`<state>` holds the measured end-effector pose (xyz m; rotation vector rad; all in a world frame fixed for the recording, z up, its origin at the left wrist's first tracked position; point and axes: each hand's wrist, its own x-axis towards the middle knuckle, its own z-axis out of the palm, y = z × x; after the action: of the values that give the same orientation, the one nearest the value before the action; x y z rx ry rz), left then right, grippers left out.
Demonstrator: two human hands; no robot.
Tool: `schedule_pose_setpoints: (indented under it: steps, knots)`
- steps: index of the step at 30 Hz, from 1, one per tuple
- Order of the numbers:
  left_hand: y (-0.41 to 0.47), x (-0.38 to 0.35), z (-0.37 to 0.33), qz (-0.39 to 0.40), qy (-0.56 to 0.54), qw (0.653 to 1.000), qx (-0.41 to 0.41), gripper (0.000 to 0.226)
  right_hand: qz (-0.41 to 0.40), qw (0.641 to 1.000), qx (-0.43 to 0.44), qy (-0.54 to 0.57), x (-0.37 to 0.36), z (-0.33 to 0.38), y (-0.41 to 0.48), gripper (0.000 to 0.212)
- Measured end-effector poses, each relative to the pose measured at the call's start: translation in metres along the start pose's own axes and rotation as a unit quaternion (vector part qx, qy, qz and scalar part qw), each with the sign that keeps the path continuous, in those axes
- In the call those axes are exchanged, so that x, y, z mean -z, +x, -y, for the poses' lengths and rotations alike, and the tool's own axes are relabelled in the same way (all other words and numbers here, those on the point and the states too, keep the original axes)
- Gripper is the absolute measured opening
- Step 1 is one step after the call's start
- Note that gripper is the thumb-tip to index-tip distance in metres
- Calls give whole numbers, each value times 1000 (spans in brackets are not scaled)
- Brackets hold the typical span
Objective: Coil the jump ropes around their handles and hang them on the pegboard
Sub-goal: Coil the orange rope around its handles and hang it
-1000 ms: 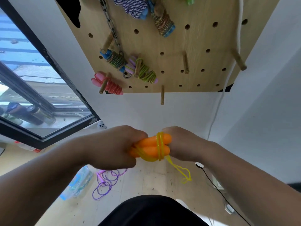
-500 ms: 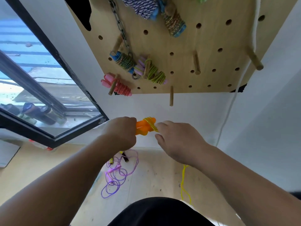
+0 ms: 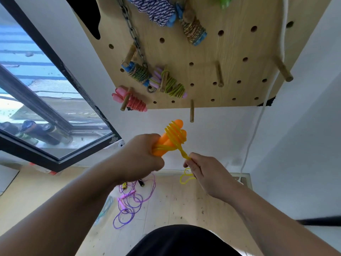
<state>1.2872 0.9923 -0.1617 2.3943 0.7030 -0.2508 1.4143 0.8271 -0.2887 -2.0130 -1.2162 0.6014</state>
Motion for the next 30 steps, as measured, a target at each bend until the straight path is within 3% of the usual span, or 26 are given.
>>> schedule_pose_setpoints:
  steps: [5,10,13,17,19,23,25,28,30]
  knots:
    - [-12,-13,-8,106,200,973,-53,18,105,989,52,-87,33,-8,26,20]
    - [-16,-41,2,128,361,921,-74,19,243,944,50,-218,55,23,46,19]
    - [-9,-54,6,114,453,880,-83,28,251,918,65,-299,44,46,54,17]
    - [5,-63,8,97,535,835,-85,20,191,920,59,-337,23,62,56,14]
    - [13,-60,12,79,506,858,-33,20,154,929,61,-331,19,72,49,12]
    - [31,-38,28,-19,345,937,44,17,43,959,77,-270,11,73,25,14]
    - [35,-30,35,-51,291,954,47,10,-15,972,81,-222,7,62,16,18]
    - [36,-27,40,-85,225,969,59,18,-55,980,77,-175,1,44,3,39]
    - [34,-26,41,-109,162,978,72,23,-98,981,72,-151,-5,32,-4,34]
